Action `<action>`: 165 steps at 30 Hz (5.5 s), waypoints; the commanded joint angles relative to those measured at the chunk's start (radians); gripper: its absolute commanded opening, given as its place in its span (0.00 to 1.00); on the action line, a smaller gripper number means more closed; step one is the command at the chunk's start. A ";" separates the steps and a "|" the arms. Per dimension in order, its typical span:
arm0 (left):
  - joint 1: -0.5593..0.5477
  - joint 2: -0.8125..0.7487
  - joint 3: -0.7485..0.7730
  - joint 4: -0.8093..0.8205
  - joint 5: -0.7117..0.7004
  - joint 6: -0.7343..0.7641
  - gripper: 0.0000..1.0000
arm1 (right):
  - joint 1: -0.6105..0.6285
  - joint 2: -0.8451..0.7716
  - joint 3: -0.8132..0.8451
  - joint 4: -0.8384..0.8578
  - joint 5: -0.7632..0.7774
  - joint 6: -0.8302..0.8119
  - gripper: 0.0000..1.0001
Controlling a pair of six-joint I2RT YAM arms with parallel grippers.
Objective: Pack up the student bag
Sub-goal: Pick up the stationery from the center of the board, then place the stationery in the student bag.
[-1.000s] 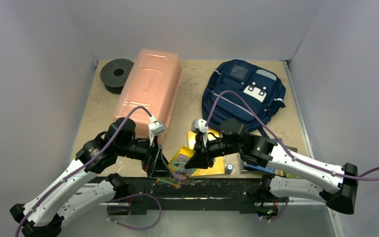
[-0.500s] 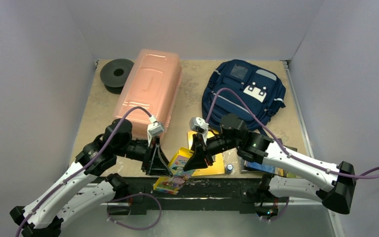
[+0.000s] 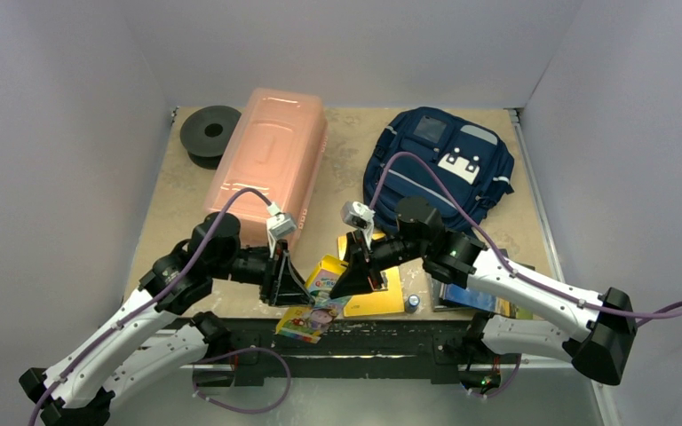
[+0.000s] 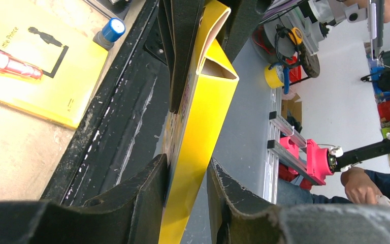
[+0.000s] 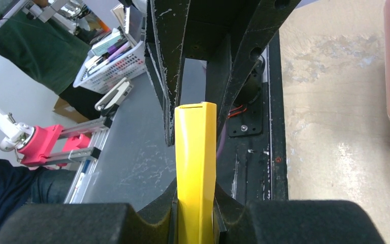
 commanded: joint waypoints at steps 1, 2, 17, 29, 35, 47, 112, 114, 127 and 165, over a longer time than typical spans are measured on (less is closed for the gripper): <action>-0.002 0.011 0.018 0.032 0.004 0.026 0.32 | -0.023 0.000 0.051 0.090 0.002 0.007 0.05; -0.002 0.012 0.022 0.030 -0.001 0.029 0.30 | -0.026 0.001 0.052 0.090 0.002 0.007 0.06; -0.002 0.055 0.151 -0.153 -0.434 0.011 0.08 | -0.063 -0.077 0.116 -0.212 0.442 -0.149 0.84; -0.002 0.167 0.384 -0.222 -0.623 0.005 0.05 | -0.178 -0.029 0.080 -0.474 1.830 -0.032 0.99; -0.001 0.160 0.480 -0.309 -0.772 0.008 0.00 | -0.231 0.274 0.190 -0.468 1.821 -0.348 0.97; -0.001 0.048 0.390 -0.252 -0.706 -0.003 0.00 | -0.234 0.544 0.241 -0.300 1.813 -0.661 0.82; 0.001 1.126 0.658 0.538 -0.766 -0.905 0.00 | -0.542 0.580 0.760 -0.593 1.094 -0.315 0.00; 0.000 1.151 0.684 0.543 -0.798 -0.912 0.00 | -0.542 0.572 0.767 -0.598 1.100 -0.284 0.00; -0.025 1.375 0.804 0.733 -0.960 -0.926 0.00 | -0.543 0.503 0.764 -0.602 1.080 -0.207 0.00; 0.080 0.974 0.645 0.257 -0.437 -0.211 1.00 | -0.583 0.506 0.640 -0.522 1.180 -0.246 0.00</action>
